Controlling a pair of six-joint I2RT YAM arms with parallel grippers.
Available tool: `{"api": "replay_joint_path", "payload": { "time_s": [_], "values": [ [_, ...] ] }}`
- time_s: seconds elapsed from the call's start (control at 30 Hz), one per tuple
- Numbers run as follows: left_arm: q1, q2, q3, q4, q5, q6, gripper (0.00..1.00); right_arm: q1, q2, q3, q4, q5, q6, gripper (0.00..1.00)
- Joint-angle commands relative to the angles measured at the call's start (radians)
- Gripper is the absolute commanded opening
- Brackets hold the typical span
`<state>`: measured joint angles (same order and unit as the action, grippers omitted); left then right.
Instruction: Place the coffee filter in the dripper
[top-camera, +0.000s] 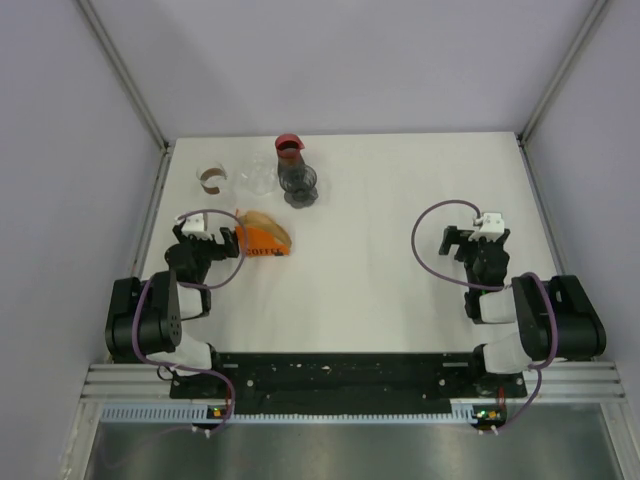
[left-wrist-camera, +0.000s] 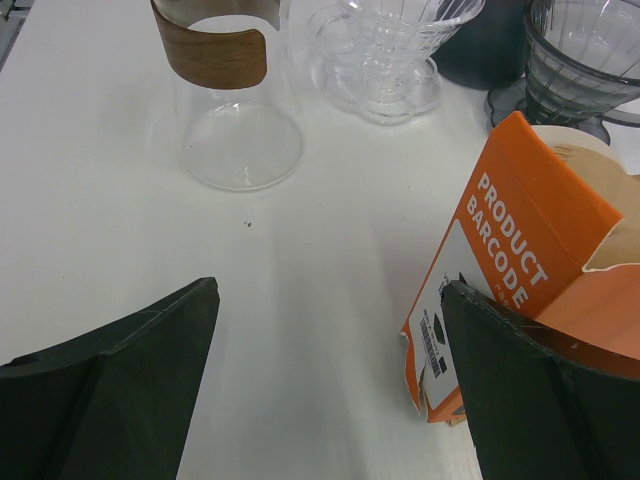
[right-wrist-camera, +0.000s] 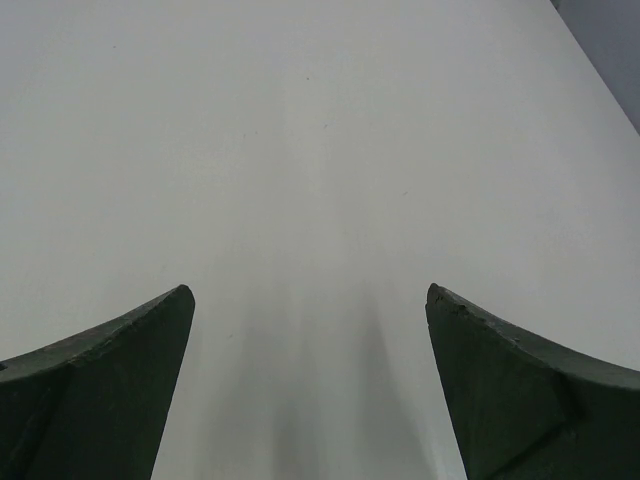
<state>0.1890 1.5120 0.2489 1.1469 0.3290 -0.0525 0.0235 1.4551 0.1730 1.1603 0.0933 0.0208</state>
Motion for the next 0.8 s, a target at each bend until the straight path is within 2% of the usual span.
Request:
{"api": "replay_joint_path", "payload": {
  "time_s": [0.0, 0.07, 0.17, 0.23, 0.37, 0.5, 0.63, 0.7, 0.77],
  "values": [
    [-0.003, -0.021, 0.016, 0.033, 0.013, 0.008, 0.99, -0.008, -0.010, 0.026, 0.026, 0.006, 0.005, 0.99],
    [-0.003, -0.021, 0.015, 0.036, 0.013, 0.008, 0.99, -0.007, -0.100, 0.074, -0.107, 0.008, 0.005, 0.99],
    [0.000, -0.051, 0.000, 0.051, -0.039, -0.016, 0.99, -0.008, -0.246, 0.215, -0.463, 0.049, 0.080, 0.99],
    [0.016, -0.113, 0.010, -0.005, -0.048, -0.055, 0.99, -0.008, -0.301, 0.288, -0.554, -0.005, 0.111, 0.98],
    [0.084, -0.297, 0.208, -0.505, -0.035, -0.086, 0.99, -0.008, -0.326, 0.495, -0.782, -0.160, 0.220, 0.98],
    [0.098, -0.392, 0.361, -0.804, 0.051, -0.003, 0.95, 0.033, -0.306, 0.678, -0.986, -0.211, 0.257, 0.98],
    [0.096, -0.311, 0.680, -1.198, 0.143, 0.017, 0.83, 0.095, -0.257, 0.819, -1.187, -0.202, 0.240, 0.97],
    [0.096, -0.245, 0.797, -1.283, 0.145, -0.010, 0.78, 0.111, -0.220, 0.881, -1.261, -0.216, 0.240, 0.97],
    [0.093, -0.147, 0.903, -1.337, 0.086, -0.067, 0.74, 0.121, -0.191, 0.913, -1.318, -0.233, 0.240, 0.97]
  ]
}}
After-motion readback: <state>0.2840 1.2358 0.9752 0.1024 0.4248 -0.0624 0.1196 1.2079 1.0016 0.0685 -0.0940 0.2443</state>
